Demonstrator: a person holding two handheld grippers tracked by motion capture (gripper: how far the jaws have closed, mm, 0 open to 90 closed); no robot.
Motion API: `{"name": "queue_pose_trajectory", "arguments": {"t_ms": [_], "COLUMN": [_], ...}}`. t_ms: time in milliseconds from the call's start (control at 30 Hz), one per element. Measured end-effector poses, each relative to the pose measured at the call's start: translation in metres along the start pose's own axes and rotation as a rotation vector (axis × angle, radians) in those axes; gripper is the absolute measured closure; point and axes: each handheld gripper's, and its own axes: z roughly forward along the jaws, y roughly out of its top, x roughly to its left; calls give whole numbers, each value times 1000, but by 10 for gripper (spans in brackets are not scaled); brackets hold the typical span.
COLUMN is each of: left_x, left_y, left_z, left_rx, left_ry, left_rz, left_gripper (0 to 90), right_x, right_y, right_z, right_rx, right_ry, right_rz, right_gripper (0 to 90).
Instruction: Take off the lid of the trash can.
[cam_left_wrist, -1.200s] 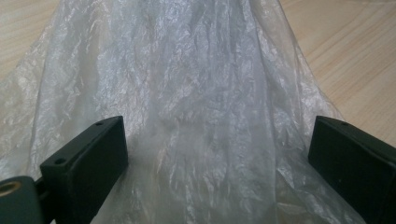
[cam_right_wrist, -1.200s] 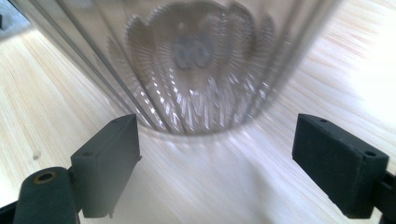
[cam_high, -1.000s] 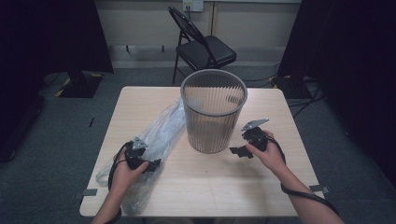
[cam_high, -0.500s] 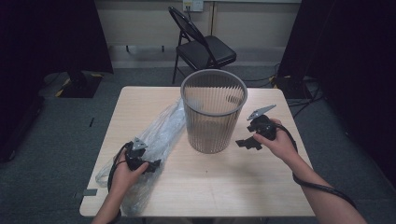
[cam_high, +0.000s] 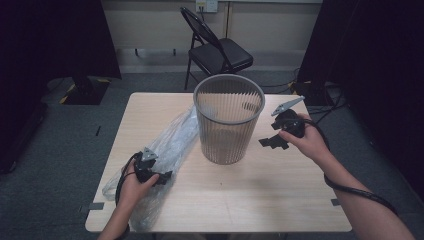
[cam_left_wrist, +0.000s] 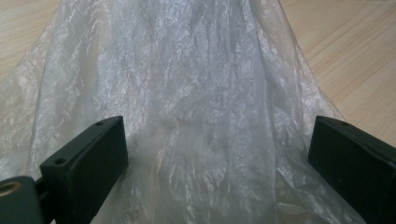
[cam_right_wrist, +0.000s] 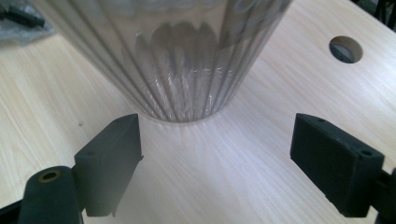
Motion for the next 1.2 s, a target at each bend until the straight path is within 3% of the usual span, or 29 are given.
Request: {"name": "queue_pose_trajectory", "arguments": {"t_ms": [700, 1200], "left_x": [0, 0], "left_y": [0, 0], "left_z": [0, 0], "left_rx": [2, 2], "left_ry": [-1, -1], "left_rz": [0, 1], "left_gripper": [40, 39], "right_x": [-12, -21], "right_y": [37, 62], "right_z": [-32, -58], "right_rx": [40, 55], "right_ry": [5, 34], "right_rz": [38, 131], "right_gripper": [169, 163]}}
